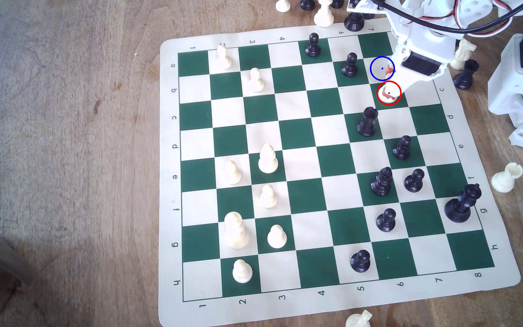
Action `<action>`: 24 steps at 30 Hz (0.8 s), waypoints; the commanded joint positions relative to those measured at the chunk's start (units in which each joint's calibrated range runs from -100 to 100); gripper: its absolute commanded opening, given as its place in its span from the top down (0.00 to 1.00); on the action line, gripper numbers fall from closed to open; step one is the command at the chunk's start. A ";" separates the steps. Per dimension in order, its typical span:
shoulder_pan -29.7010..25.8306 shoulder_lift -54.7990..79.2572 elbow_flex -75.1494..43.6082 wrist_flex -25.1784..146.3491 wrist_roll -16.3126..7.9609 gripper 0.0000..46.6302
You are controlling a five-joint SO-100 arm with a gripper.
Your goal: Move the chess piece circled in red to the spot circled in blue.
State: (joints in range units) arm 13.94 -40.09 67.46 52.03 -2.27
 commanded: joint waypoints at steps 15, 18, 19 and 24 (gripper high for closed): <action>-1.15 -4.64 -6.72 7.35 -1.27 0.99; 0.02 -5.41 -13.88 12.01 -1.37 0.99; 0.57 -5.41 -16.15 13.32 -1.42 0.99; 3.93 -2.95 -25.31 16.60 -1.22 0.99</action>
State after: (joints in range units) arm 15.56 -43.44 52.73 67.09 -3.64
